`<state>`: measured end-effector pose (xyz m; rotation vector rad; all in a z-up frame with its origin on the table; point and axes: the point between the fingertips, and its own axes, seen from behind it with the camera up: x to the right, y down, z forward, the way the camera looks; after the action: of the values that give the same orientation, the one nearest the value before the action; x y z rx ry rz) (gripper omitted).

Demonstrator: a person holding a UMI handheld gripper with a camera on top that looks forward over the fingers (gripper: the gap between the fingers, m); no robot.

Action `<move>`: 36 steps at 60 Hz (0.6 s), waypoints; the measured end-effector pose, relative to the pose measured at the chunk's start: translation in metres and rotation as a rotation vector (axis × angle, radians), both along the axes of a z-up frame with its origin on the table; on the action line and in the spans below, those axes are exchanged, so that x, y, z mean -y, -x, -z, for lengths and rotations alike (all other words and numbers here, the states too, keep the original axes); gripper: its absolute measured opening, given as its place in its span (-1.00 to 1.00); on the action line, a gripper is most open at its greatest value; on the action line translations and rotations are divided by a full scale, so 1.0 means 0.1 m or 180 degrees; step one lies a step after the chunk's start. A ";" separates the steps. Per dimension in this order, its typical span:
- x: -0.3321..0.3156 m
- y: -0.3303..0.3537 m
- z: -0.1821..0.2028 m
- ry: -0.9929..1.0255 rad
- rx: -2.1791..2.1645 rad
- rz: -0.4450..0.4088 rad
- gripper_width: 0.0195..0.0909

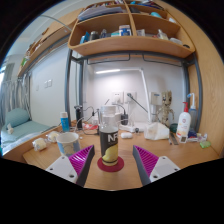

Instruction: Pour water

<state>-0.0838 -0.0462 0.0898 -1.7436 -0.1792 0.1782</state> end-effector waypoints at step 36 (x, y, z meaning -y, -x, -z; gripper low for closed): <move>0.94 -0.54 -0.22 -0.0275 -0.0080 0.0420 0.65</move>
<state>-0.0303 -0.1398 0.1119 -1.6602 -0.0524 0.0948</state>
